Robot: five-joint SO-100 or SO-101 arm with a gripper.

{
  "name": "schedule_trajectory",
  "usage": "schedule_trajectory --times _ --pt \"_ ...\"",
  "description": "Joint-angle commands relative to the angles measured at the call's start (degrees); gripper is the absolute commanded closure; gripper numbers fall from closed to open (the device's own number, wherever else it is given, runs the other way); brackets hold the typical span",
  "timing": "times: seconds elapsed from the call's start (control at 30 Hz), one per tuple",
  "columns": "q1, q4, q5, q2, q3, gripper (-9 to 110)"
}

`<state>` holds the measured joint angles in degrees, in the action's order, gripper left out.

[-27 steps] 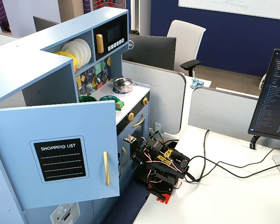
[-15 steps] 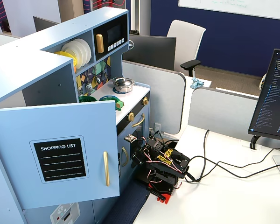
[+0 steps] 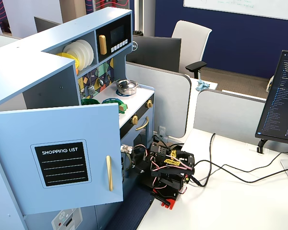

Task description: Pick up the green pineapple from the left cabinet and place it in the green recipient

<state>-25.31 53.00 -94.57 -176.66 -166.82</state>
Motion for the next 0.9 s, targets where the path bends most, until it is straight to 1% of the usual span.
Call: schedule_trajectory --times 0.0,0.07,0.17,0.27,0.37,0.43,0.63,0.77,0.87 --pt "-9.23 -21.09 -0.97 11.34 13.1 94" --pt "-11.34 -27.6 -1.23 17.05 18.54 91" --pt "-13.54 -35.68 0.53 25.14 26.46 84" --pt "-14.68 -39.46 0.53 33.05 34.1 79" --pt "-13.27 -42.71 -0.09 39.9 39.11 75" --pt "-12.92 -47.29 0.09 43.68 41.66 73" --pt "-12.13 -59.94 -1.93 53.7 45.97 72" --pt "-13.01 -63.81 -2.64 56.43 46.58 73" --pt "-13.89 -66.8 -3.25 57.74 46.58 71"
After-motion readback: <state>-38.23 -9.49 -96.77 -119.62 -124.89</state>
